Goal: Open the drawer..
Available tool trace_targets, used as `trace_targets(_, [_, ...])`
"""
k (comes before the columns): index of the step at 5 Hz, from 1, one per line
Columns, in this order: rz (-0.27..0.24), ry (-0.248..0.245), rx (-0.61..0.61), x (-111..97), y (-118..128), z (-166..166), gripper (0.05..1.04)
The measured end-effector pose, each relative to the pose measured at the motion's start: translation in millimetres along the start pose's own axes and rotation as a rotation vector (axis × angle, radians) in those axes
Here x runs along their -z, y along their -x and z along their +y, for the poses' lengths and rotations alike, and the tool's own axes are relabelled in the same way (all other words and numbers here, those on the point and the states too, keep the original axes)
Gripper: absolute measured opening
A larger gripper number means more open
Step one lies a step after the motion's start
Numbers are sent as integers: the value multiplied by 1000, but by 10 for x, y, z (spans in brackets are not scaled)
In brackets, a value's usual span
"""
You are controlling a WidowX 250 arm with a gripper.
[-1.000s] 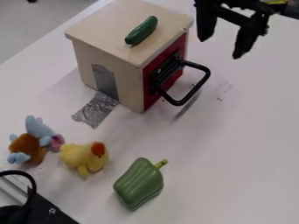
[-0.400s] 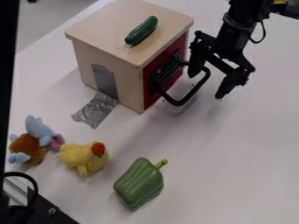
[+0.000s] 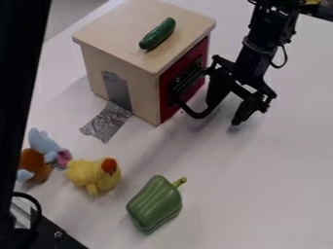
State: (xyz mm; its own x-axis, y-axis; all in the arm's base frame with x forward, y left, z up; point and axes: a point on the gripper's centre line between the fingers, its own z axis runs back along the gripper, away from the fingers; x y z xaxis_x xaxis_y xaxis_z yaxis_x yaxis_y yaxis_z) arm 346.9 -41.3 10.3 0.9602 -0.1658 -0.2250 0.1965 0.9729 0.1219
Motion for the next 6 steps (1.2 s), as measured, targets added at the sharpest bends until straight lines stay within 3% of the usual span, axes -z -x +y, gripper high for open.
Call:
trace_targets(1, [-3,45,-1,-6,-34,-71,413])
trace_targets(2, [-32,77,4,-143,-114,-203,196])
trace_targets(4, [-50,108,35,-268,-213,-540,153])
trace_targets(6, [-44,111,33,-261,-208,-553,179])
